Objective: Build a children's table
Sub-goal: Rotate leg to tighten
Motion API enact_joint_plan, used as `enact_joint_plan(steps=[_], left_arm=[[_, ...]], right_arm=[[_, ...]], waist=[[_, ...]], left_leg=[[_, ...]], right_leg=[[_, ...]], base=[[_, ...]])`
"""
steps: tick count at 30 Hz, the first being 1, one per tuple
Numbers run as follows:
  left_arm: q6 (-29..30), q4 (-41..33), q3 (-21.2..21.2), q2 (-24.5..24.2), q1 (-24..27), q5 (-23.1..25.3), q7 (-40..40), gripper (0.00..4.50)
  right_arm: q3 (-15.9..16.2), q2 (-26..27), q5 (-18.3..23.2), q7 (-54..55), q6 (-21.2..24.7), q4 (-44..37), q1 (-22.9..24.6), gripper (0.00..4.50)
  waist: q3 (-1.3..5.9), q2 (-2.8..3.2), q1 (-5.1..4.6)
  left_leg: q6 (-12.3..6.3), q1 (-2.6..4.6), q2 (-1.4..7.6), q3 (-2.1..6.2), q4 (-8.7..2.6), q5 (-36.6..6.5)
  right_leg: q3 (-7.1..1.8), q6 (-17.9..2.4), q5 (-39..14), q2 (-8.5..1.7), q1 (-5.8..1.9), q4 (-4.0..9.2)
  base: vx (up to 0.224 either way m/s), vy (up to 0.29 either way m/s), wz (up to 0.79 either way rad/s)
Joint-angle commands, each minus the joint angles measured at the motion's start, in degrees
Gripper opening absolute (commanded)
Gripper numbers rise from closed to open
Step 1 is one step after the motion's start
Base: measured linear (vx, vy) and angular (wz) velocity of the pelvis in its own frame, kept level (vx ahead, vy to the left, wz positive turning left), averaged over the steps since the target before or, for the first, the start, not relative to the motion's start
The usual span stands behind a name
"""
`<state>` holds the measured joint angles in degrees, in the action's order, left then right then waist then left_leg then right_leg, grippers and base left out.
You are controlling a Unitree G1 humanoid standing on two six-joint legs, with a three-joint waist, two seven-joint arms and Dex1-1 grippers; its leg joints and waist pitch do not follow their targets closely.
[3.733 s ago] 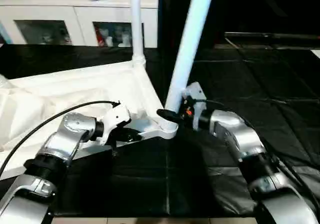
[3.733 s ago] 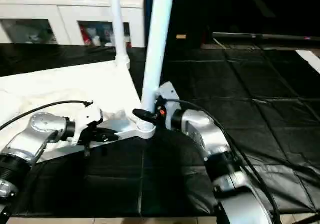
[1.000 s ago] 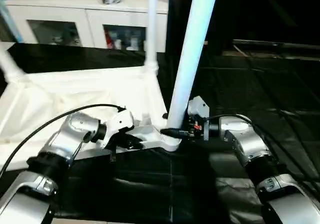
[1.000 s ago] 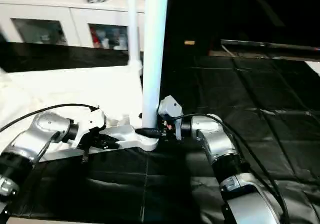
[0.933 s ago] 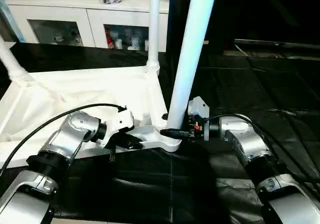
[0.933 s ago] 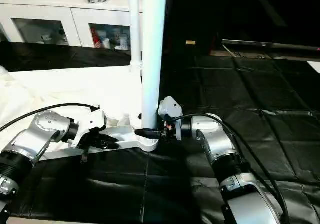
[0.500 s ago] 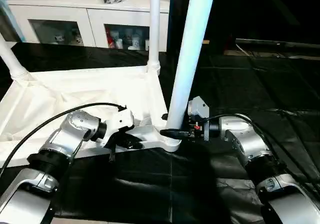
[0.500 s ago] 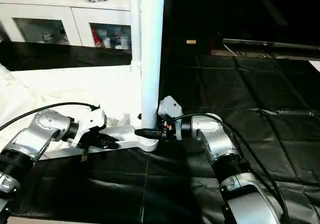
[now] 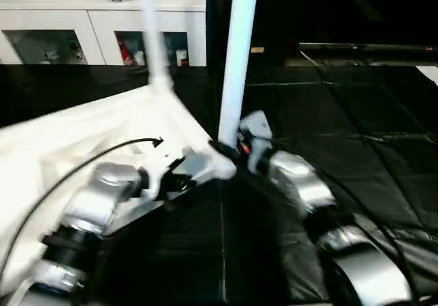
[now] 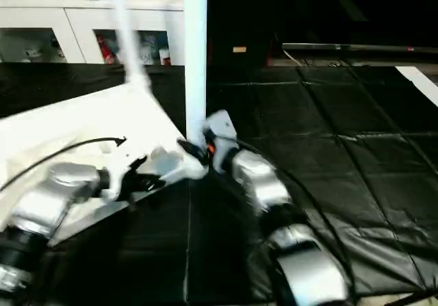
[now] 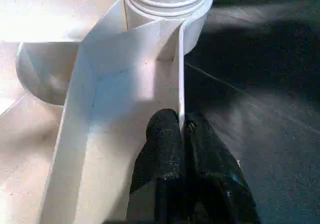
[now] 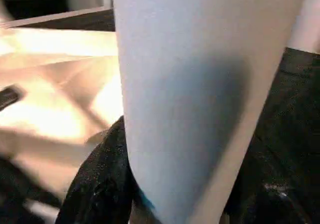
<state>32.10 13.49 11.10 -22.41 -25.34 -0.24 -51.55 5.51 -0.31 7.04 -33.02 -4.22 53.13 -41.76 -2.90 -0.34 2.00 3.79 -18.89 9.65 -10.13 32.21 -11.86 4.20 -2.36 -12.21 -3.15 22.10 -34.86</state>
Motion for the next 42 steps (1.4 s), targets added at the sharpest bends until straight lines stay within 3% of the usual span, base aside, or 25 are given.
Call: enact_joint_plan(steps=[1,2,3,8,12,14,16,23,24,29,31,33,37,39,42], left_arm=[[0.0,-4.3,1.7,2.8,-0.8,-1.5,-0.3,0.0],[0.3,-3.6,2.2,3.1,-1.2,-0.4,1.7,0.0],[0.2,-3.1,2.4,3.0,-1.4,0.1,2.8,0.0],[0.6,-2.4,1.8,2.7,-1.9,0.4,5.4,0.0],[1.7,-3.3,1.1,2.9,-1.5,0.7,6.1,0.0],[1.5,-3.2,0.7,2.9,-1.4,1.0,6.2,0.0],[-0.4,-2.3,0.1,2.7,-1.7,1.0,6.9,0.0],[-3.7,0.2,0.7,1.3,-2.8,1.3,6.3,0.0],[-4.3,0.7,0.6,1.1,-3.0,1.2,6.0,0.0],[-5.4,1.7,0.7,0.5,-3.5,1.2,4.8,0.0],[-7.4,2.5,1.2,-0.4,-3.4,1.0,2.8,0.0],[-8.4,2.8,1.6,-0.9,-3.3,0.8,1.4,0.0],[-10.0,2.2,2.0,-1.8,-2.5,-0.8,-2.1,0.0],[-11.1,2.2,2.3,-2.5,-2.0,-1.2,-3.7,0.0],[-13.0,2.6,2.8,-3.4,-1.5,-1.6,-6.2,0.0]], right_arm=[[1.3,2.1,-1.8,3.3,8.2,9.4,3.3,1.91],[0.9,2.8,-1.9,3.2,8.0,9.6,2.7,1.91],[0.9,3.1,-1.9,2.9,7.8,9.5,2.6,1.91],[1.4,3.3,-2.4,1.9,7.6,10.0,2.7,1.91],[2.3,3.3,-3.7,1.3,5.8,11.1,2.9,1.91],[1.2,3.4,-2.8,1.7,6.1,11.1,3.0,1.91],[-0.2,3.2,-2.1,1.9,5.2,11.1,3.2,2.47],[-1.0,2.3,-1.6,0.1,3.1,8.9,5.5,2.98],[-1.1,1.8,-1.3,-1.1,2.5,8.0,6.4,3.09],[-1.3,0.3,0.3,-6.3,1.9,4.2,9.2,3.53],[-1.1,-1.9,1.3,-11.1,1.6,-0.2,11.8,3.59],[-1.6,-3.0,2.1,-12.8,1.1,-2.4,12.9,3.86],[-3.0,-5.5,5.5,-16.1,4.5,-9.1,14.9,3.98],[-2.9,-7.8,7.5,-19.4,8.9,-14.0,16.3,3.98],[-0.7,-10.7,8.3,-24.8,12.1,-18.6,18.0,3.98]], waist=[[2.24,0.77,0.65],[2.24,0.19,0.56],[2.22,0.49,0.69],[2.05,0.44,0.84],[2.21,0.39,0.79],[2.21,0.42,0.81],[2.27,0.48,0.83],[2.48,0.68,1.23],[2.49,1.14,1.34],[2.71,0.85,1.66],[2.58,1.38,1.84],[2.61,1.07,1.82],[2.7,1.2,1.99],[2.83,1.23,2.02],[3.76,1.05,2.53]], left_leg=[[-1.87,-0.73,3.97,1.68,-3.96,-11.7],[-2.24,-0.85,3.97,1.64,-4.02,-11.6],[-2.25,-0.77,4.0,1.71,-4.04,-11.9],[-1.68,-0.56,4.05,1.82,-4.19,-14.8],[-1.25,-0.54,4.09,1.83,-4.21,-14.7],[-1.44,-0.6,4.04,1.81,-4.19,-14.5],[-1.41,-0.58,4.04,1.83,-4.16,-14.6],[-1.79,-0.61,4.02,1.7,-4.08,-13.2],[-1.72,-0.59,4.03,1.74,-4.07,-13.1],[-2.7,-0.75,4.01,1.62,-3.8,-11.0],[-3.39,-0.91,3.87,1.53,-3.62,-10.4],[-3.92,-1.05,3.87,1.58,-3.64,-10.2],[-4.64,-0.96,3.96,1.58,-3.48,-8.9],[-5.04,-0.99,3.93,1.58,-3.34,-7.4],[-6.99,-1.39,3.85,1.46,-2.36,-1.0]], right_leg=[[-4.16,-12.2,-16.4,-6.21,-2.14,5.35],[-4.09,-12.0,-16.3,-6.1,-2.22,5.28],[-4.03,-11.7,-16.7,-6.13,-2.14,5.28],[-4.07,-10.2,-21.3,-6.21,-1.85,5.74],[-4.14,-10.6,-18.9,-6.12,-1.89,5.47],[-4.13,-10.8,-18.4,-6.16,-1.96,5.47],[-4.12,-10.8,-18.6,-6.17,-1.96,5.48],[-4.09,-11.3,-14.6,-6.04,-2.15,5.17],[-4.09,-11.4,-14.2,-6.08,-2.15,5.13],[-3.99,-12.3,-11.7,-6.1,-2.6,4.9],[-3.96,-12.3,-11.0,-6.03,-2.67,4.99],[-3.85,-12.1,-11.0,-6.02,-2.89,5.01],[-3.78,-12.4,-10.7,-6.02,-2.85,4.94],[-3.71,-12.8,-8.3,-5.8,-2.97,4.68],[-3.47,-14.2,2.9,-5.54,-3.15,3.17]], base=[[0.0,0.0,0.0],[0.0,0.0,0.0],[0.0,0.0,0.0],[0.0,0.0,0.0],[0.0,0.0,0.0],[0.0,0.0,0.0],[0.0,0.0,0.0],[0.0,0.0,0.0],[0.0,0.0,0.0],[0.0,0.0,0.0],[0.0,0.0,0.0],[0.0,0.0,0.0],[0.0,0.0,0.0],[0.0,0.0,0.0],[0.0,0.0,0.0]])
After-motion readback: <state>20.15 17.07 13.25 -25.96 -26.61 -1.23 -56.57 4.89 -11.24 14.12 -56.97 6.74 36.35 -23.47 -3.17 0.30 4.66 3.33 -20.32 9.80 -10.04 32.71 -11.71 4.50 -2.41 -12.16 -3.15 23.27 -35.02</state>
